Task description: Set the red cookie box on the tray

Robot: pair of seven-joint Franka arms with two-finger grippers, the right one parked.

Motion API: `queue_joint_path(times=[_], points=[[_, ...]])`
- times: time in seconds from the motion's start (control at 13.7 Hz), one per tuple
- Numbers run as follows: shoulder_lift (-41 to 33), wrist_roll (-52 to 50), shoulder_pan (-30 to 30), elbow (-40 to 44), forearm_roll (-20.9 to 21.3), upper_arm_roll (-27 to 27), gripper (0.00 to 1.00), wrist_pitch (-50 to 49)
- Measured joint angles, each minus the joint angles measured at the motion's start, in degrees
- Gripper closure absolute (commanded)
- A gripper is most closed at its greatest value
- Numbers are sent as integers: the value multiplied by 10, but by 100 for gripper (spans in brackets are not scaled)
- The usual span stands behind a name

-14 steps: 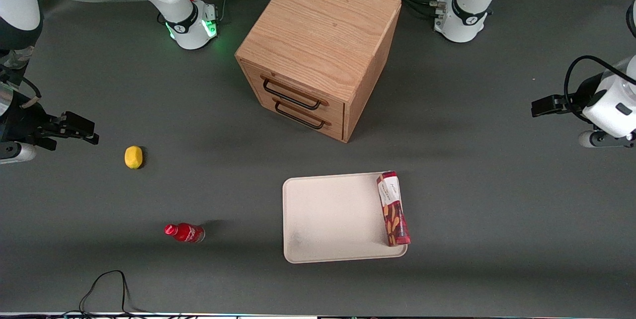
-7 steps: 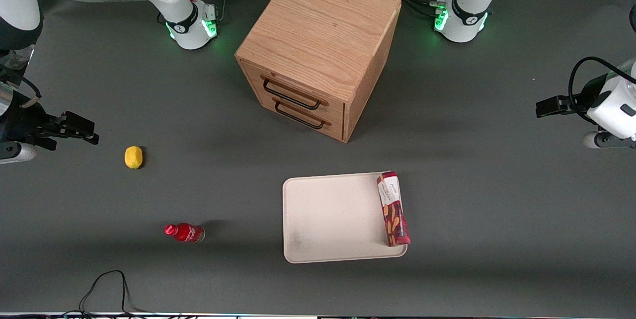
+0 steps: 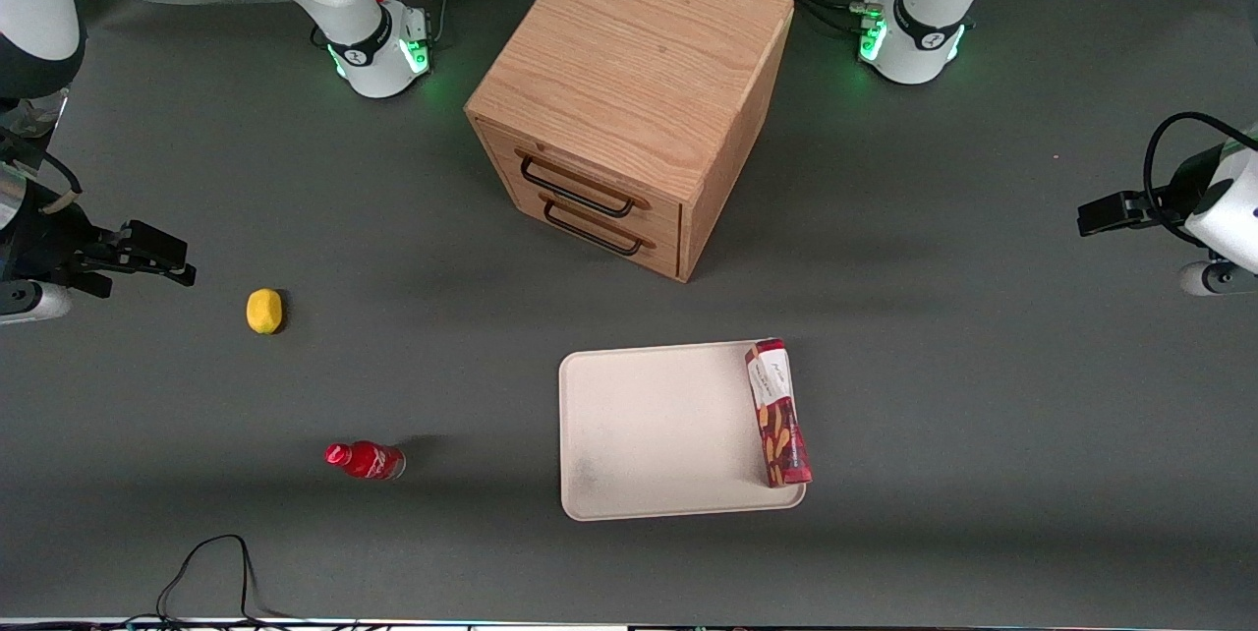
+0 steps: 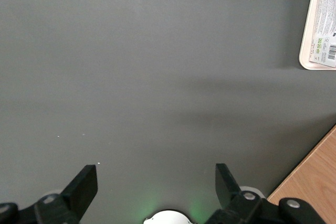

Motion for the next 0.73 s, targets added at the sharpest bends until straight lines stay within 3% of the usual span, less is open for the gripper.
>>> queue_joint_path(times=[0.73], points=[[5,0,0,0,0,1,0,-2]])
